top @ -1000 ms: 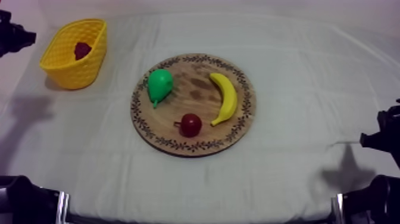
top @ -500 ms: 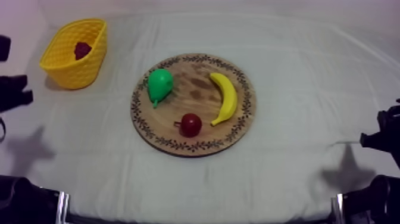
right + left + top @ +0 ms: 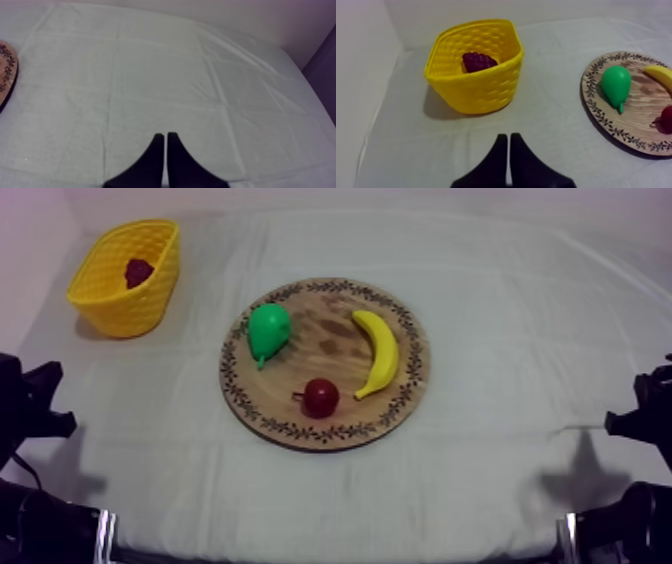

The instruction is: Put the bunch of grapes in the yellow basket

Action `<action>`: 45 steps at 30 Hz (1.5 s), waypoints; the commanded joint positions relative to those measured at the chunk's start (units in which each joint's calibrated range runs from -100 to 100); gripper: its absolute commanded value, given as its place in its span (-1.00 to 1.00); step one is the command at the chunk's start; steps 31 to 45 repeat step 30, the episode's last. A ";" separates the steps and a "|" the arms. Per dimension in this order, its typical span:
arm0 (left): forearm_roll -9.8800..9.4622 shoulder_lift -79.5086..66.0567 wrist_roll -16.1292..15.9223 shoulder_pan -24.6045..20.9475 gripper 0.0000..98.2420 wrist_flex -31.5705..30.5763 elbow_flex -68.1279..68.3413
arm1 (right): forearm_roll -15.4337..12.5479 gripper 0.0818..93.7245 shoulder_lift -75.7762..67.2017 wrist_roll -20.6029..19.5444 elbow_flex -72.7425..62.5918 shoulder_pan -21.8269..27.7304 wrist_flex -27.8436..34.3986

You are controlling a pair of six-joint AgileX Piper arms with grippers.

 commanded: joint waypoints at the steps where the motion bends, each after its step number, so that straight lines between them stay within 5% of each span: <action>1: -0.16 -3.14 -0.01 0.40 -1.00 0.54 1.23 | -0.01 -0.99 0.01 0.01 -0.05 -0.01 -0.02; 12: -1.61 -4.58 3.80 1.64 -1.00 0.86 3.03 | -0.01 -0.99 0.01 0.01 -0.05 -0.01 -0.02; 45: -1.74 -4.61 4.14 1.68 -1.00 0.96 3.17 | -0.01 -0.99 0.01 0.01 -0.05 -0.01 -0.02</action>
